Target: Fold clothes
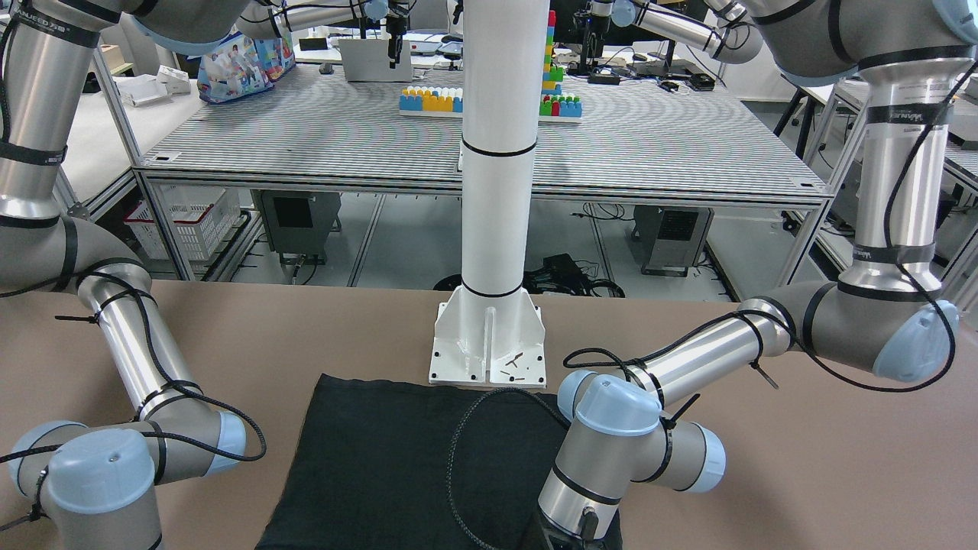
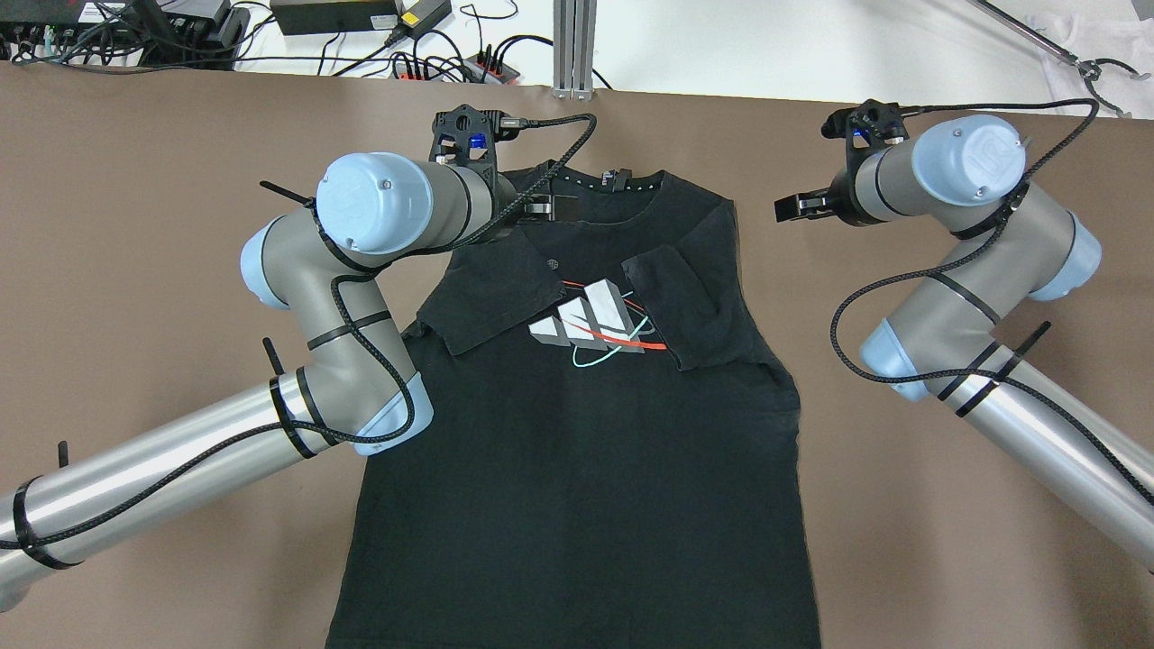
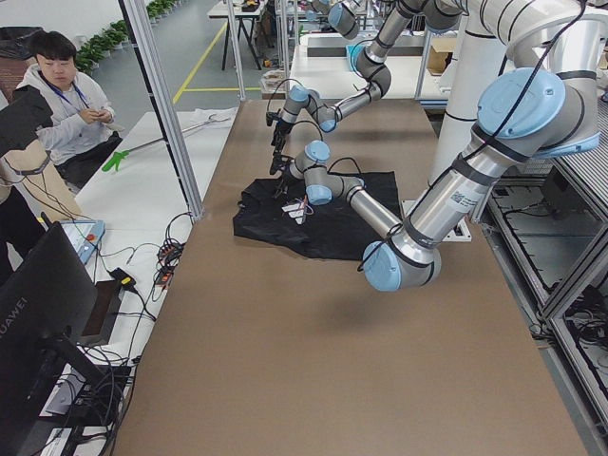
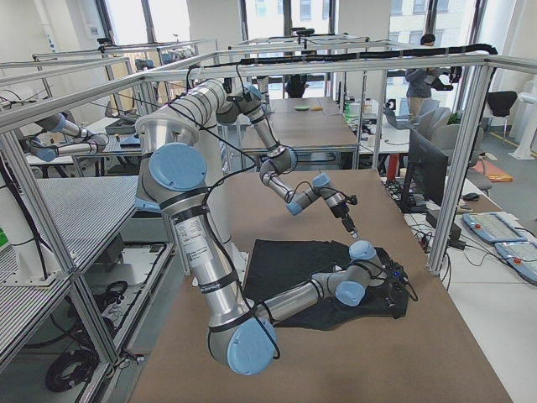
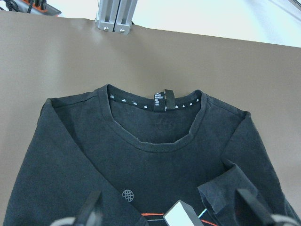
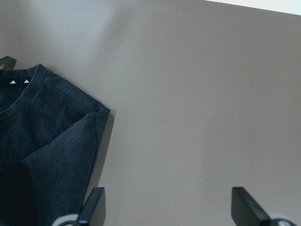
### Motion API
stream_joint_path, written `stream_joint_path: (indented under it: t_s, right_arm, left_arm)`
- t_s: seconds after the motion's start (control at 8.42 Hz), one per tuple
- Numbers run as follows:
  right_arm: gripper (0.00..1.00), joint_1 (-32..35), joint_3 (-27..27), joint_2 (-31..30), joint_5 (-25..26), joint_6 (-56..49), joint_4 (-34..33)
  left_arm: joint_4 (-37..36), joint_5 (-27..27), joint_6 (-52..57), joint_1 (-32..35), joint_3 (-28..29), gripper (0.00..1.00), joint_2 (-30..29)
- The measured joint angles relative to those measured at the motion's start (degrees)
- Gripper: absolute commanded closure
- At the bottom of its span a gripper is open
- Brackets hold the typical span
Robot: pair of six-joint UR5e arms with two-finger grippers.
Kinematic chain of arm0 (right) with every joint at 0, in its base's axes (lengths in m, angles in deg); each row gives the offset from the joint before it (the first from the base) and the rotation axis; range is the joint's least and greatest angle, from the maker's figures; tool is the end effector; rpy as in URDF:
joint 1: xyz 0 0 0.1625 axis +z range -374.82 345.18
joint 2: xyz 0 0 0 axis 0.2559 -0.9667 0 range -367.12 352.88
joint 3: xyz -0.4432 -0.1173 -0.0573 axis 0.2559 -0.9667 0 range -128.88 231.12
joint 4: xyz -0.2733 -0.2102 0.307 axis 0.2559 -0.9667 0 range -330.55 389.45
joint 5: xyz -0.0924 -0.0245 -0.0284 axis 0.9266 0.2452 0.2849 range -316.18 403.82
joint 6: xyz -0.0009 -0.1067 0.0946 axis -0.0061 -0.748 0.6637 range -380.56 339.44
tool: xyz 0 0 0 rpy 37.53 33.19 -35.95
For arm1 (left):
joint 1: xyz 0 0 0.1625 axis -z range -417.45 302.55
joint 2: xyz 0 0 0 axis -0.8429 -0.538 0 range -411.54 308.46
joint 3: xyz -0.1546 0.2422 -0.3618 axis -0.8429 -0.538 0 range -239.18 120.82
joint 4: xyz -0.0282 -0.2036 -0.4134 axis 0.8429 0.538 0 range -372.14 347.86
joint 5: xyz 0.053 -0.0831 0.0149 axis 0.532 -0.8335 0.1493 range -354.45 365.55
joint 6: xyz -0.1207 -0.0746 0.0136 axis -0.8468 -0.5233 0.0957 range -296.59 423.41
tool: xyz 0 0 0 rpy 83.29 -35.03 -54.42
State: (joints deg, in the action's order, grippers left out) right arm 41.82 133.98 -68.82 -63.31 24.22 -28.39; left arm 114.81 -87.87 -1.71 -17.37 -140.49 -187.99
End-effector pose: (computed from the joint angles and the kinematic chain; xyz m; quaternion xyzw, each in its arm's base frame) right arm -0.3636 -0.7186 0.4111 0.2606 -0.3830 0.0215 0.8860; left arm 0.5683 -0.6415 0.1516 0.3056 0.5243 -0.0871 0.7900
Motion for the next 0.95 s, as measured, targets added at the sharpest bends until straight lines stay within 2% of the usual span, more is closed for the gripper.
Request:
stream_joint_path:
  t_s: [0.47,0.95]
  right_arm:
    - [0.06,1.16,0.82,-2.12,-1.53,-2.03,0.04]
    - [0.06,3.54,7.5,-8.72,-3.57,-3.07,-0.06]
  left_arm:
    - [-0.13,0.08,-0.02,0.0,-0.26,0.0,0.21]
    - [-0.04,0.08,-0.17,0.0,-0.41,0.0,0.25]
